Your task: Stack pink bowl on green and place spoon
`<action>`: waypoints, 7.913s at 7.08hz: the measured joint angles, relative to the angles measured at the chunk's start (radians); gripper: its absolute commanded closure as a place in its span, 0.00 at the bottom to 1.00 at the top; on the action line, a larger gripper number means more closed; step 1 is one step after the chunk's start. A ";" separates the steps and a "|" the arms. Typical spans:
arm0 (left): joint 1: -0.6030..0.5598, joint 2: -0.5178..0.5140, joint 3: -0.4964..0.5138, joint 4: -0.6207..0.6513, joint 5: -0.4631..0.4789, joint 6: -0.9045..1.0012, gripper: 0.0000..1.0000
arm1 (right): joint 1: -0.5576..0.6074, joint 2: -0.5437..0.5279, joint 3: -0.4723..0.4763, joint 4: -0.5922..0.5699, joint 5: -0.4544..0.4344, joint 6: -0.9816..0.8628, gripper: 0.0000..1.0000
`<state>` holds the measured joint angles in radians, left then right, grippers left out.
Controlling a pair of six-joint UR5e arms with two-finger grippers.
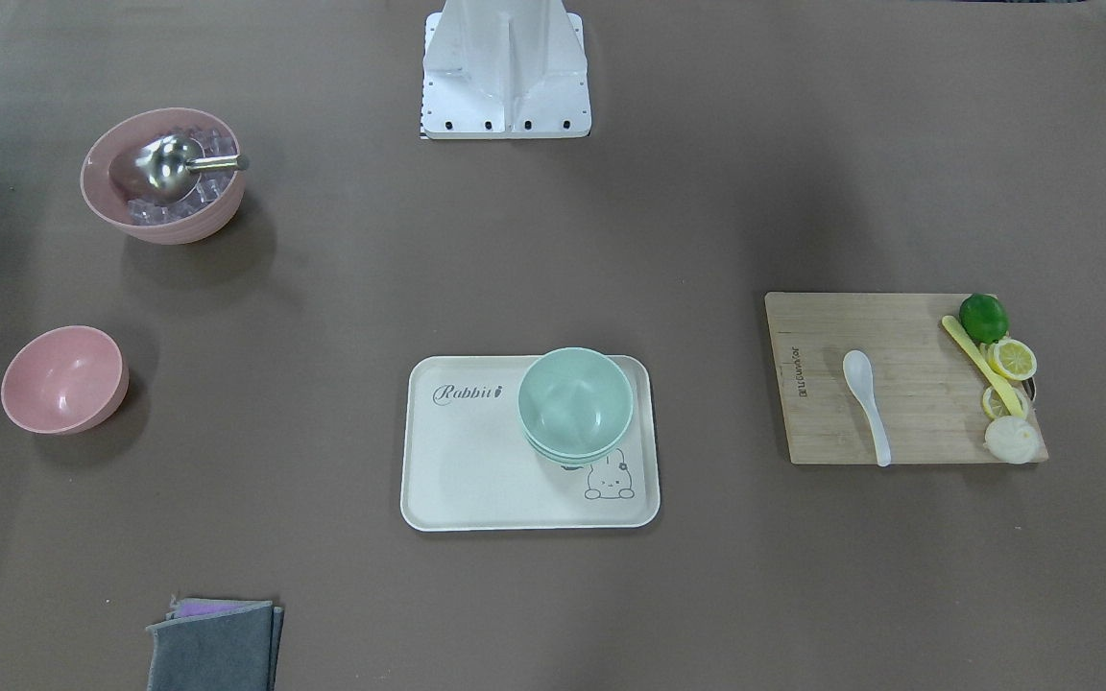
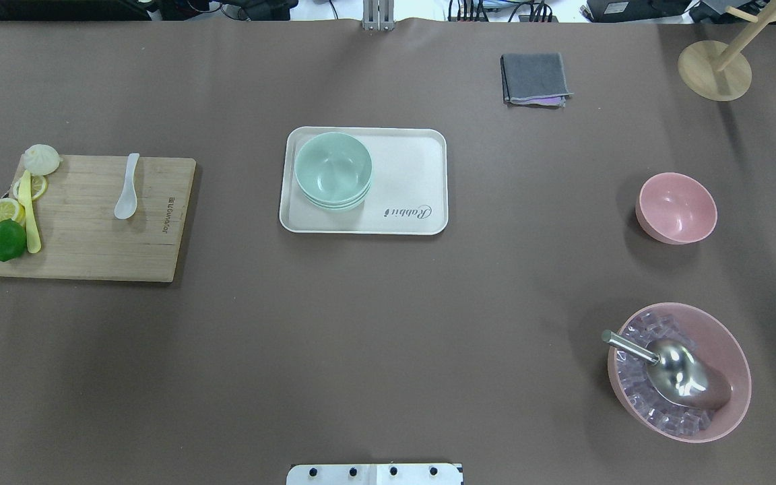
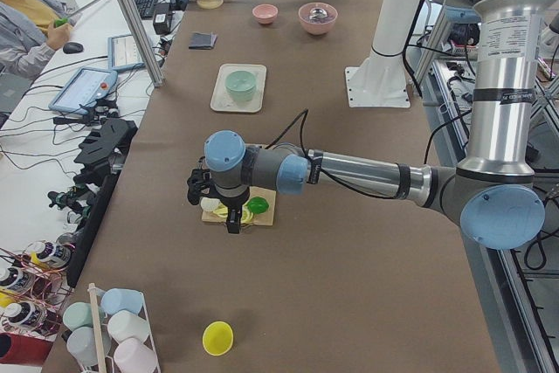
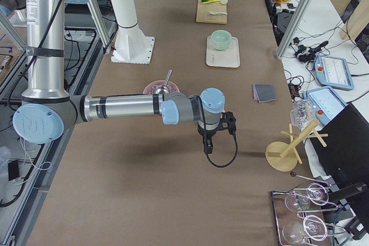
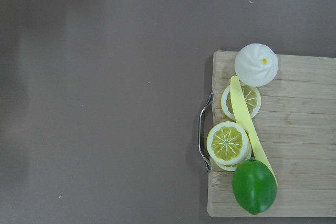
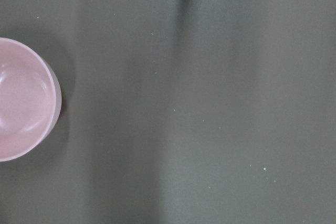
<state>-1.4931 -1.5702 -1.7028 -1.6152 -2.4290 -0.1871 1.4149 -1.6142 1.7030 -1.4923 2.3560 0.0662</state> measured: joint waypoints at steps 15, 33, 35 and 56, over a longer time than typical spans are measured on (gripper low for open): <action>0.071 -0.036 0.003 -0.107 0.003 -0.196 0.06 | -0.292 0.264 -0.291 0.360 0.022 0.427 1.00; 0.503 -0.399 0.350 -0.345 0.226 -0.594 0.47 | -0.758 0.925 -0.371 0.358 -0.383 1.461 0.01; 0.512 -0.402 0.357 -0.357 0.222 -0.596 0.98 | -0.747 0.910 -0.349 0.359 -0.370 1.462 0.00; 0.511 -0.488 0.219 -0.434 0.158 -0.839 0.02 | -0.126 0.162 -0.120 0.346 0.010 0.507 0.00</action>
<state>-0.9818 -2.0579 -1.4839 -2.0493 -2.2713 -1.0264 1.2887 -1.4520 1.5831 -1.1460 2.3659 0.5733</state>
